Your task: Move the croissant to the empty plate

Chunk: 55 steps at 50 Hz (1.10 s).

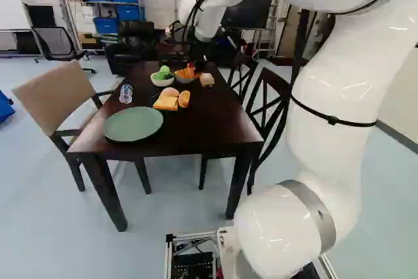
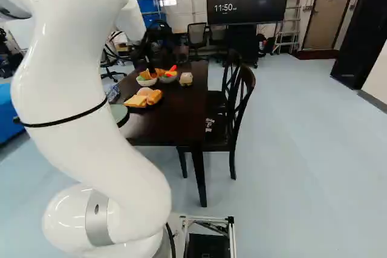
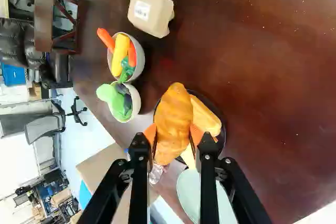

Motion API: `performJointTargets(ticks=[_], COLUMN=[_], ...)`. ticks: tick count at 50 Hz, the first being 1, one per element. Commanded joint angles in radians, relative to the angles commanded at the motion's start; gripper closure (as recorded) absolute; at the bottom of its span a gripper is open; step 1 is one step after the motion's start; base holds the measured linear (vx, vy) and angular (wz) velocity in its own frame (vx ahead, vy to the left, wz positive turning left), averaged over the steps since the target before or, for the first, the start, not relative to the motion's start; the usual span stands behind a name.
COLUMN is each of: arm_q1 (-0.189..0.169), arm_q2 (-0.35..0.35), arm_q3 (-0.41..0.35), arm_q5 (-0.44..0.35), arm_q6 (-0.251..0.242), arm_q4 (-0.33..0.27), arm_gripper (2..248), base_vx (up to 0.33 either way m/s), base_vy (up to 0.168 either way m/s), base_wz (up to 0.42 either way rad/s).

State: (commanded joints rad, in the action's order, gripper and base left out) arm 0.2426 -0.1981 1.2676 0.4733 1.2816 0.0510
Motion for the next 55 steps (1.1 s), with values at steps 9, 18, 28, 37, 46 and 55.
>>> performJointTargets(ticks=[9,18,28,37,46,55], arm_q1=[0.028,0.057,0.090,0.120,0.149,0.179], arm_q2=[-0.006,-0.006,0.004,0.016,0.032,0.048], arm_q3=[0.007,0.007,-0.004,-0.018,-0.035,-0.053], arm_q5=[0.000,0.000,0.000,0.000,0.000,0.000], arm_q6=[0.000,0.000,0.000,0.000,0.000,0.000], arm_q4=[0.000,0.000,0.000,0.000,0.000,0.000], arm_gripper=[152,152,152,152,152,152], base_vx=[0.000,0.000,0.000,0.000,0.000,0.000], base_vy=[0.000,0.000,0.000,0.000,0.000,0.000], base_wz=[0.000,0.000,0.000,0.000,0.000,0.000])
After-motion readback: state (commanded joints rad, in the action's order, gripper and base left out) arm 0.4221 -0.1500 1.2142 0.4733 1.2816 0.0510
